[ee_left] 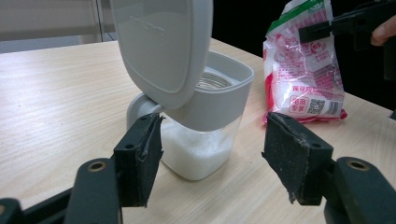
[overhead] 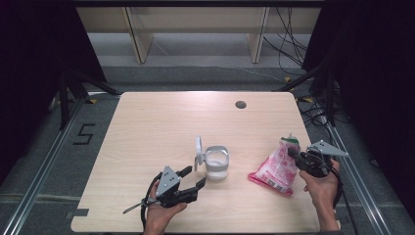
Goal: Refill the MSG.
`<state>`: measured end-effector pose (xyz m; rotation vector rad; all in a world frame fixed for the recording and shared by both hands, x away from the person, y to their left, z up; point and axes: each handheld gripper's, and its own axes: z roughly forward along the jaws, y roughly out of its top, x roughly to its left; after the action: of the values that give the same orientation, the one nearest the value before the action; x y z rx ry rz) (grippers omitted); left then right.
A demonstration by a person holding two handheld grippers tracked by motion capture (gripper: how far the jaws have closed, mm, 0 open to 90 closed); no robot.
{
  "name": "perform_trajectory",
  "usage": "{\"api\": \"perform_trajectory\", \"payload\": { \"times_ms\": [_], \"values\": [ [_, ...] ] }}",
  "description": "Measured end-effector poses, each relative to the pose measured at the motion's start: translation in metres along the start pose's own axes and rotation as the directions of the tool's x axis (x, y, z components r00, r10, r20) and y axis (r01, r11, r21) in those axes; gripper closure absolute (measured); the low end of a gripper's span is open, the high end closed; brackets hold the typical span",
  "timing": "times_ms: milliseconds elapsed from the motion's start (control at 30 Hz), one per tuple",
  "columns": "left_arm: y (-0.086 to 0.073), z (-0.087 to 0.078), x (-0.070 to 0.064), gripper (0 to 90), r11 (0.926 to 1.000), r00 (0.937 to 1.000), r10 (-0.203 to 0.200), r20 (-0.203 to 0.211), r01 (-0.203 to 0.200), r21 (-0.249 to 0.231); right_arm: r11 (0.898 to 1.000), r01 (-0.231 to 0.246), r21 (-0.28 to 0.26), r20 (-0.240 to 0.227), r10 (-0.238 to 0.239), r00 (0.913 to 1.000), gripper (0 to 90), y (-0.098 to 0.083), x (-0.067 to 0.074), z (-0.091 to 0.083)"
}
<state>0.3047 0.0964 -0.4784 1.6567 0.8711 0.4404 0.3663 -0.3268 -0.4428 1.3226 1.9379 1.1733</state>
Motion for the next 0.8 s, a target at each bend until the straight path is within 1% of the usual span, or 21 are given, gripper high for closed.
{"api": "perform_trajectory", "payload": {
  "times_ms": [33, 100, 133, 167, 200, 233, 300, 333, 367, 400, 433, 467, 533, 567, 600, 733, 767, 800],
  "values": [
    [0.000, 0.000, 0.001, 36.2, 0.9998, 0.9998, 0.018, 0.005, -0.018, 0.000, 1.000, 0.006, 0.001, -0.006, -0.006, 1.0000, 84.7, 0.000, -0.001, 0.000],
    [0.001, -0.002, 0.003, 36.2, 0.9994, 0.9994, 0.033, 0.008, -0.033, 0.004, 1.000, 0.010, 0.002, 0.002, -0.010, 0.9999, 84.0, -0.001, -0.001, 0.000],
    [0.001, -0.002, 0.003, 36.1, 0.9997, 0.9996, 0.024, 0.013, -0.024, -0.007, 1.000, 0.021, 0.002, 0.016, -0.021, 0.9997, 83.7, -0.001, -0.001, 0.000],
    [0.002, -0.002, 0.004, 36.1, 0.9996, 0.9996, 0.028, 0.007, -0.028, -0.005, 1.000, 0.021, -0.001, 0.016, -0.021, 0.9997, 82.9, -0.001, 0.000, 0.000],
    [0.002, -0.002, 0.005, 36.1, 0.9998, 0.9998, 0.020, 0.003, -0.020, -0.006, 1.000, 0.025, 0.004, 0.032, -0.025, 0.9992, 82.2, -0.001, 0.000, 0.001],
    [0.002, -0.003, 0.006, 36.1, 0.9998, 0.9998, 0.020, 0.003, -0.020, -0.007, 1.000, -0.005, 0.021, 0.042, 0.004, 0.9991, 81.8, -0.002, 0.002, 0.000],
    [0.003, -0.002, 0.007, 36.2, 0.9997, 0.9998, 0.020, -0.001, -0.020, -0.010, 1.000, 0.013, 0.017, 0.052, -0.014, 0.9985, 79.8, -0.002, -0.001, 0.002],
    [0.003, -0.002, 0.007, 36.2, 0.9999, 1.0000, 0.006, -0.003, -0.006, -0.014, 1.000, -0.015, 0.021, 0.059, 0.013, 0.9982, 79.0, -0.003, -0.001, 0.001],
    [0.003, -0.002, 0.007, 36.2, 0.9999, 1.0000, 0.006, -0.005, -0.006, -0.015, 1.000, -0.008, 0.023, 0.065, 0.006, 0.9979, 78.6, -0.004, -0.004, 0.002],
    [0.003, -0.001, 0.008, 36.2, 0.9999, 0.9999, 0.010, -0.004, -0.010, -0.012, 0.999, -0.032, 0.027, 0.063, 0.030, 0.9975, 78.2, -0.004, -0.003, 0.001],
    [0.003, -0.001, 0.009, 36.2, 0.9998, 0.9999, 0.015, 0.005, -0.014, -0.014, 1.000, -0.007, 0.016, 0.069, 0.006, 0.9976, 77.8, -0.005, -0.006, 0.002],
    [0.003, -0.001, 0.009, 36.2, 0.9998, 0.9999, 0.015, 0.003, -0.015, -0.016, 0.999, -0.026, 0.020, 0.070, 0.025, 0.9973, 77.1, -0.006, -0.005, 0.000],
    [0.004, -0.001, 0.009, 36.3, 0.9997, 0.9998, 0.022, 0.000, -0.022, -0.011, 0.999, -0.029, 0.017, 0.072, 0.028, 0.9970, 76.7, -0.006, -0.006, 0.000],
    [0.004, -0.002, 0.010, 36.6, 0.9997, 0.9997, 0.025, -0.005, -0.025, -0.006, 0.999, -0.045, 0.018, 0.074, 0.044, 0.9963, 76.3, -0.006, -0.007, 0.000],
    [0.004, -0.002, 0.009, 36.6, 0.9999, 0.9999, 0.014, -0.008, -0.014, -0.009, 0.998, -0.049, 0.027, 0.073, 0.047, 0.9962, 76.4, -0.006, -0.007, -0.001],
    [0.005, -0.003, 0.012, 36.7, 0.9998, 0.9998, 0.018, -0.009, -0.018, -0.014, 0.999, -0.042, 0.024, 0.082, 0.040, 0.9958, 75.9, -0.006, -0.008, -0.001],
    [0.005, -0.003, 0.013, 36.7, 0.9997, 0.9999, 0.011, -0.008, -0.012, -0.020, 0.998, -0.048, 0.029, 0.088, 0.045, 0.9951, 74.7, -0.007, -0.009, -0.001],
    [0.005, -0.004, 0.014, 36.7, 0.9997, 0.9997, 0.018, -0.015, -0.019, -0.014, 0.997, -0.069, 0.035, 0.089, 0.066, 0.9938, 73.9, -0.007, -0.008, -0.001]
  ]
}}
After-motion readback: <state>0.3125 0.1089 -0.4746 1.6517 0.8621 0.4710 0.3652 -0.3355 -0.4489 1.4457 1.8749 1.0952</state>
